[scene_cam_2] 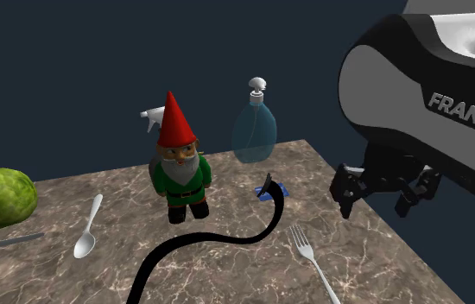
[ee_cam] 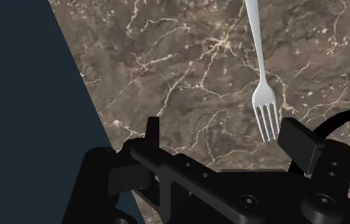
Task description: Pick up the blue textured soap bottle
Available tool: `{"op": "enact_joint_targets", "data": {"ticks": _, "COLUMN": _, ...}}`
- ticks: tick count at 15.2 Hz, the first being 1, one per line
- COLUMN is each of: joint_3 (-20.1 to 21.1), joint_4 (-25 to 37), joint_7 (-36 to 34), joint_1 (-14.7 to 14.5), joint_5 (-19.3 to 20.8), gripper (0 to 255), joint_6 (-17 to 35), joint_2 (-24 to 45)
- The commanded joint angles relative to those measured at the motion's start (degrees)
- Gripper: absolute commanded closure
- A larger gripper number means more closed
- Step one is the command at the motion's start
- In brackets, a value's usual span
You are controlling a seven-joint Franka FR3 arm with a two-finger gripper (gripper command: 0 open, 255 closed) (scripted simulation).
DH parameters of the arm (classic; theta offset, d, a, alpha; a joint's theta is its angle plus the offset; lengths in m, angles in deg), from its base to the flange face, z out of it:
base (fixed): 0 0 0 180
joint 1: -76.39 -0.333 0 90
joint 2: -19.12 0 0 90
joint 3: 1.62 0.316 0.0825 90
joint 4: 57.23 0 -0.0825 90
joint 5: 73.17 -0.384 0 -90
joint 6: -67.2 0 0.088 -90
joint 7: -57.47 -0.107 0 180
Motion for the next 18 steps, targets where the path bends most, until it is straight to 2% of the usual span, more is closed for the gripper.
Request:
{"op": "enact_joint_targets", "data": {"ticks": 1, "joint_3": 0.0, "joint_4": 0.0, "joint_7": 0.0, "joint_1": 0.0, "joint_5": 0.0, "gripper": 0, "joint_6": 0.0, "joint_2": 0.0}}
{"op": "enact_joint_targets", "data": {"ticks": 10, "joint_3": 2.58, "joint_4": 12.94, "joint_7": -4.05, "joint_1": -2.6, "joint_5": -4.38, "gripper": 0, "joint_6": 6.85, "joint_2": 15.06}}
{"op": "enact_joint_targets", "data": {"ticks": 18, "joint_3": 4.46, "joint_4": 28.24, "joint_7": -6.97, "joint_1": -4.14, "joint_5": -6.75, "gripper": 0, "joint_6": 9.45, "joint_2": 28.45}}
